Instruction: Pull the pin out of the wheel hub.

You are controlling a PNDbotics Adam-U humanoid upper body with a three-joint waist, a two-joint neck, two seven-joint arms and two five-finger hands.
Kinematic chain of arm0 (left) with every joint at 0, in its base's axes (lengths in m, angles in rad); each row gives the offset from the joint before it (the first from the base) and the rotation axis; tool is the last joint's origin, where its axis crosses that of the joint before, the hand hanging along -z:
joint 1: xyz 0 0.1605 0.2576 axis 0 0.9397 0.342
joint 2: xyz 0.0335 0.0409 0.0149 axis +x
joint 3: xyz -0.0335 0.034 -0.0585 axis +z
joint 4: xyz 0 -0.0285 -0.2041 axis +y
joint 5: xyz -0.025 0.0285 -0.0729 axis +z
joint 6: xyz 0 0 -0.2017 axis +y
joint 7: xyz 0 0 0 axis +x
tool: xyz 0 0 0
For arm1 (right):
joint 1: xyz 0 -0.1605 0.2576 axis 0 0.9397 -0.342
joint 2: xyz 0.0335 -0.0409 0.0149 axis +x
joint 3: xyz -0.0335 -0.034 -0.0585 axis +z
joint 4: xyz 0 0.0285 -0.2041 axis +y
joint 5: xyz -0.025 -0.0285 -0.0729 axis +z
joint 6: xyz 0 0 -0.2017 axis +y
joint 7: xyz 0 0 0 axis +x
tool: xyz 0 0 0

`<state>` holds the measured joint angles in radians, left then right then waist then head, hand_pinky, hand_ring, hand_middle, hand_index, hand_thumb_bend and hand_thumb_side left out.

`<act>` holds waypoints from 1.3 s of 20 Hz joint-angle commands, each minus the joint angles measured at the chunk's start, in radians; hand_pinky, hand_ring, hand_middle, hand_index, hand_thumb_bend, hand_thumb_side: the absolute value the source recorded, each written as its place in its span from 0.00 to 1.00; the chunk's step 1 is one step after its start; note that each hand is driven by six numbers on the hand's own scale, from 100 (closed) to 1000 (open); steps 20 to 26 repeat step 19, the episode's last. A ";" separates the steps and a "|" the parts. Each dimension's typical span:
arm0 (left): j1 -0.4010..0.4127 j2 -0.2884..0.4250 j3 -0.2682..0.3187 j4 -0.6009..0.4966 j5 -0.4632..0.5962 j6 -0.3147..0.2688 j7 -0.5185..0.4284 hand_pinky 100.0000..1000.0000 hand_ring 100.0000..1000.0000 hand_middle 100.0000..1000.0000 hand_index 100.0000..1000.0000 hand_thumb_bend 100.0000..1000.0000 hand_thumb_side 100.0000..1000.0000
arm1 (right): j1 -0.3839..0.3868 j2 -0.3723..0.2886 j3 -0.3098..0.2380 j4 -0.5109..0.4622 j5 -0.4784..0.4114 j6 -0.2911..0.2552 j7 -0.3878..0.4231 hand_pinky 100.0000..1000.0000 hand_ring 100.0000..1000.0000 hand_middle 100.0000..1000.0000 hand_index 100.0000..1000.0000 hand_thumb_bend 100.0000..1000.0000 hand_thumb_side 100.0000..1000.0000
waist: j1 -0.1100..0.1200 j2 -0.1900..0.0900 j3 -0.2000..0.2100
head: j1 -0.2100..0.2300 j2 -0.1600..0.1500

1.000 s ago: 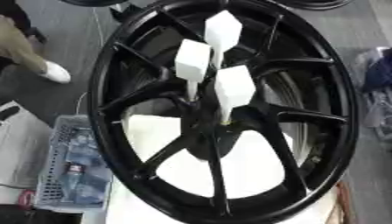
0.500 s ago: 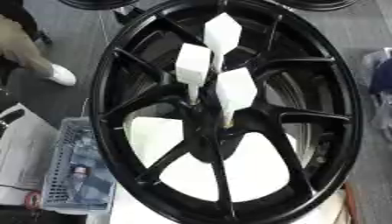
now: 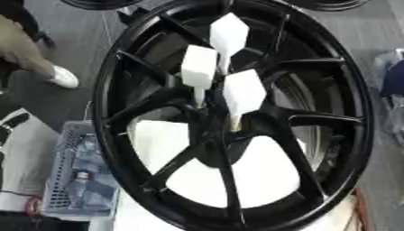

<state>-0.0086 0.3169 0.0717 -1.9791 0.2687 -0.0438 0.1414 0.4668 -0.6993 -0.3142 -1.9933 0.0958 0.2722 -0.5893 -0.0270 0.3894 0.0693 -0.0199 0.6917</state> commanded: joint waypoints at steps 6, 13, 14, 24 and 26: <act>0.000 0.011 0.000 -0.021 0.000 -0.004 -0.006 0.79 0.79 0.61 0.70 0.04 0.85 | -0.017 -0.012 -0.009 -0.007 -0.035 -0.110 -0.049 0.56 1.00 0.94 0.90 0.00 0.07 | 0.000 -0.017 -0.001 | 0.009 -0.006; -0.015 0.024 -0.004 -0.021 -0.001 -0.025 -0.013 0.79 0.80 0.61 0.70 0.03 0.83 | -0.068 -0.019 0.047 -0.007 -0.019 -0.365 -0.124 0.51 0.98 0.90 0.88 0.00 0.38 | 0.006 -0.016 0.005 | 0.013 -0.006; -0.018 0.026 -0.005 -0.021 -0.001 -0.029 -0.014 0.79 0.80 0.61 0.70 0.02 0.82 | -0.074 -0.018 0.056 -0.007 -0.007 -0.390 -0.129 0.51 0.97 0.90 0.87 0.00 0.40 | 0.007 -0.016 0.006 | 0.013 -0.005; -0.038 0.044 -0.011 -0.021 -0.005 -0.055 -0.024 0.79 0.80 0.62 0.70 0.01 0.80 | -0.121 -0.005 0.113 -0.007 0.063 -0.512 -0.182 0.50 0.94 0.88 0.85 0.00 0.45 | 0.010 -0.016 0.012 | 0.013 -0.006; -0.038 0.044 -0.011 -0.021 -0.005 -0.055 -0.024 0.79 0.80 0.62 0.70 0.01 0.80 | -0.121 -0.005 0.113 -0.007 0.063 -0.512 -0.182 0.50 0.94 0.88 0.85 0.00 0.45 | 0.010 -0.016 0.012 | 0.013 -0.006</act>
